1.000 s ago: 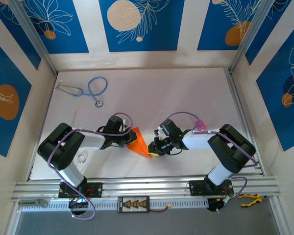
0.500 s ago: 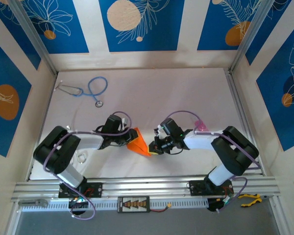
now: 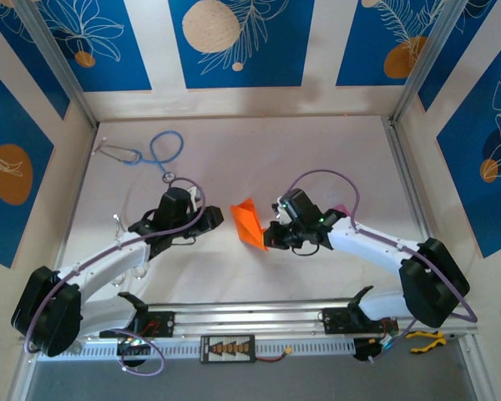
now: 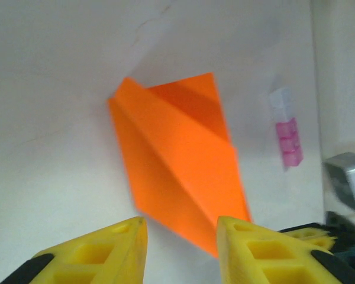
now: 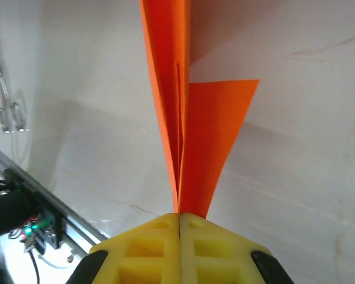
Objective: Fold a paper plane with a square sheet of paper (pick it up from the middle)
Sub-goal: Turn over the paper at the center of the table.
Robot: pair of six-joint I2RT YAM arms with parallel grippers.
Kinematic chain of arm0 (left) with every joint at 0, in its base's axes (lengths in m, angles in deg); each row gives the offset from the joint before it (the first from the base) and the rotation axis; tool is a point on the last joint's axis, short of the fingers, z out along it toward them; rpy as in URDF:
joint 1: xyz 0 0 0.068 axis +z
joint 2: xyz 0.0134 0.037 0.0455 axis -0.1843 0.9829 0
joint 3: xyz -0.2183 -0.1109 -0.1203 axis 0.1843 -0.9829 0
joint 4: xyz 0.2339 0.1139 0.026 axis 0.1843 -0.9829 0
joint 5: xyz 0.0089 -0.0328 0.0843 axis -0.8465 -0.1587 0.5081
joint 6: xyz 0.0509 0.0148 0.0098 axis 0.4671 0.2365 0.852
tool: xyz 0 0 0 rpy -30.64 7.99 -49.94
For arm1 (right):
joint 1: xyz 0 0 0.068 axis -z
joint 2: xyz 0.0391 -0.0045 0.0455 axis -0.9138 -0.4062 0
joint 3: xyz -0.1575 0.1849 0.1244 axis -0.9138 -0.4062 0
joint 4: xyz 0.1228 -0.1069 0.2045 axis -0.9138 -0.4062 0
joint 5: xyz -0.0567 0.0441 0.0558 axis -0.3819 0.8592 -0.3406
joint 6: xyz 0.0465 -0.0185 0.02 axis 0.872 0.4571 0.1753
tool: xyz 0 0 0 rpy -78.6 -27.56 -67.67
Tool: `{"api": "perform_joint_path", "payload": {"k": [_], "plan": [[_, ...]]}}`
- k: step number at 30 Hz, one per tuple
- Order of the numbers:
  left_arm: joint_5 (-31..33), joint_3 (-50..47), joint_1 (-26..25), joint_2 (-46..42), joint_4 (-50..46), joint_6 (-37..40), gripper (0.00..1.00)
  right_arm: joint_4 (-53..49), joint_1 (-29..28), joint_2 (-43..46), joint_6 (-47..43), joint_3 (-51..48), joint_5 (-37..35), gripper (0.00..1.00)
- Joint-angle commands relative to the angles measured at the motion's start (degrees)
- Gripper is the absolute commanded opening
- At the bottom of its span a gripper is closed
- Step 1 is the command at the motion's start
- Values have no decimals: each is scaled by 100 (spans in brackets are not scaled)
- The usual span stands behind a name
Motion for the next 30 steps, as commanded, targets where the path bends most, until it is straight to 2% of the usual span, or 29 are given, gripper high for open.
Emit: {"api": "perform_joint_path", "payload": {"k": [1,5,9,13,16,21,24,28,30], "plan": [[54,-110,65,21,-230,64,37,-1032,31,93,-364,365,-686,0],[241,-87,65,-150,-437,87,38,-1848,-26,292,-497,772,-1530,0],[430,-53,85,-326,-685,130,38,-2519,-327,293,-547,1166,-2554,0],[646,-39,121,-593,-965,158,38,-3557,-833,-84,-249,1687,-4209,0],[796,-78,188,-857,-1153,184,38,-4276,-1079,-470,89,1997,-5123,0],[833,-238,435,-1269,-1411,203,38,-4919,-1505,-1018,425,2227,-6120,0],[811,-360,588,-1524,-1527,227,38,-4521,-1899,-1323,-160,2221,-6118,0],[811,-469,765,-1768,-1634,242,39,-3534,-2433,-2021,-1245,2369,-4793,0],[803,-481,819,-1841,-1684,246,39,-3430,-2798,-2475,-1359,2664,-4470,1]]}}
